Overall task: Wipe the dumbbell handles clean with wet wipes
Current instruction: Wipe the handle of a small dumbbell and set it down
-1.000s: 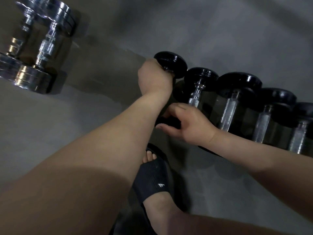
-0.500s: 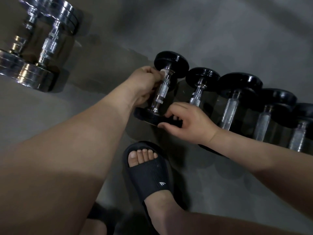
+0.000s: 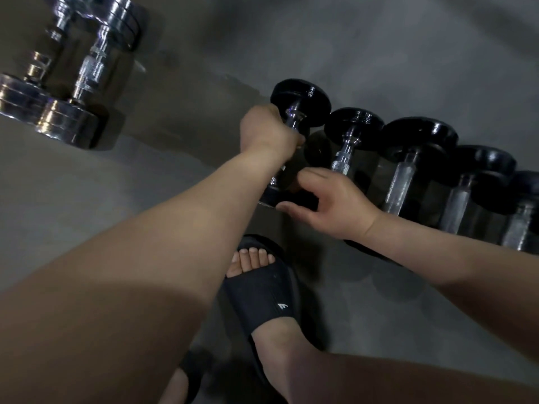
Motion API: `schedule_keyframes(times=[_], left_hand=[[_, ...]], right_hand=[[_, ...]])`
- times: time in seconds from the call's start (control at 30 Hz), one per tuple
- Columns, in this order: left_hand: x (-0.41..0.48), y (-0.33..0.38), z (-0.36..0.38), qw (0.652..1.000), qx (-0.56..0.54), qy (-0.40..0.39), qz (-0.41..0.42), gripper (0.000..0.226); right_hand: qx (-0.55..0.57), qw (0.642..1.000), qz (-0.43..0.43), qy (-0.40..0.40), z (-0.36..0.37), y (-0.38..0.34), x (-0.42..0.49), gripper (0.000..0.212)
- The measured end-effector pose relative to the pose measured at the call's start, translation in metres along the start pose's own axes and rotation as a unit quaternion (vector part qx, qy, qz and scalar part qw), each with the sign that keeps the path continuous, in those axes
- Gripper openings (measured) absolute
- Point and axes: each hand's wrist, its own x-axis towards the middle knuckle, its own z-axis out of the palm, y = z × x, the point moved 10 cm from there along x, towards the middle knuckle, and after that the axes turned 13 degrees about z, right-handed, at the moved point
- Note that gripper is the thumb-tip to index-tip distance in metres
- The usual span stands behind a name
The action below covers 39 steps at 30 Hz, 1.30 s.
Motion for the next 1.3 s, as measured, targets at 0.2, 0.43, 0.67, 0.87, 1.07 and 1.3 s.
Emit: schedule_keyframes(times=[0.2,0.43,0.67,0.87,1.07,1.3], left_hand=[[0.018,0.011,-0.004,0.996,-0.034,0.068,0.041,0.026],[0.02,-0.014,0.001,0.997,-0.055,-0.038,0.046,0.027],[-0.008,-0.017,0.001,0.975,0.054,-0.199,0.077,0.038],[-0.033,-0.03,0.001,0.967,0.111,-0.229,0.026,0.041],[-0.035,-0.053,-0.015,0.98,0.048,-0.19,-0.024,0.04],[-0.048,-0.04,-0.046,0.98,-0.135,-0.144,0.013,0.036]], right_hand=[[0.02,1.0,0.01,-0.011,0.002,0.002,0.0,0.039],[-0.006,1.0,0.012,-0.006,-0.003,0.002,-0.001,0.035],[-0.015,0.999,0.028,-0.018,-0.002,0.004,-0.002,0.034],[-0.013,0.999,0.025,-0.023,0.0,-0.001,-0.002,0.035],[-0.015,0.999,0.027,-0.022,-0.002,-0.002,-0.004,0.035],[0.001,0.997,0.055,-0.06,-0.005,-0.003,-0.003,0.031]])
